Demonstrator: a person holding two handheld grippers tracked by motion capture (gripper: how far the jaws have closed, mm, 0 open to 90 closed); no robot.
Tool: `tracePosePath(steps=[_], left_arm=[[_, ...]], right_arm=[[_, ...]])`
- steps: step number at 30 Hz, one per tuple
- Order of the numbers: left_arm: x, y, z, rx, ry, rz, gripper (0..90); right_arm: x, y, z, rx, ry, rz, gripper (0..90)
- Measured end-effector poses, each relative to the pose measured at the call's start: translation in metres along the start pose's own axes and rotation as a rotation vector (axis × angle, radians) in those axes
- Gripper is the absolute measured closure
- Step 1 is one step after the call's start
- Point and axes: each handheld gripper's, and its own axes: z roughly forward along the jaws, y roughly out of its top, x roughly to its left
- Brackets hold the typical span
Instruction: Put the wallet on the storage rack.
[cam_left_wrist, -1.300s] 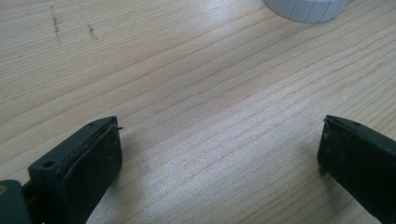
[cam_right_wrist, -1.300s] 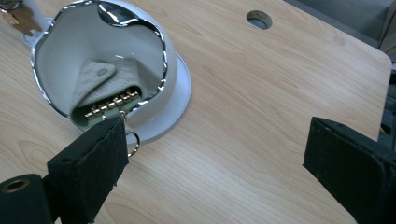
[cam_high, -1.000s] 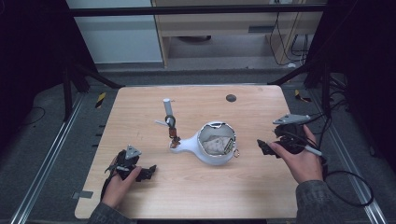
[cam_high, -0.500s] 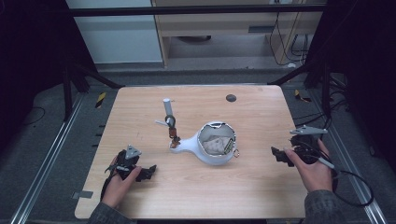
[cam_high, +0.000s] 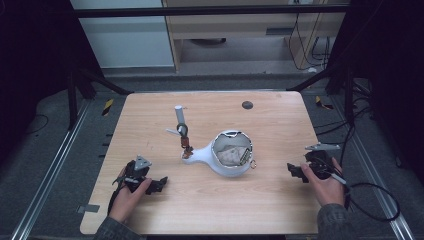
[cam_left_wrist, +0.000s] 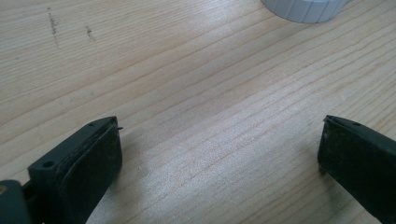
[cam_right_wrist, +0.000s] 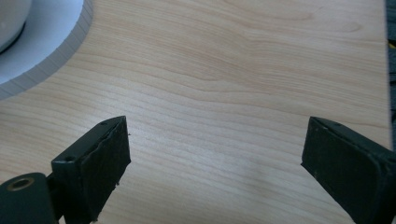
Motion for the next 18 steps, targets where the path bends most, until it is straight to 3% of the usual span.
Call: tracePosePath(steps=[9,18], left_arm=[[0.000,0.000,0.000,0.000,-0.001,0.001,0.0],[0.000,0.000,0.000,0.001,-0.001,0.003,0.0]], right_arm=[[0.011,-0.004,0.031,0.008,-0.002,0.016,7.9],[0.016,-0.004,0.042,0.001,0.003,0.026,6.2]])
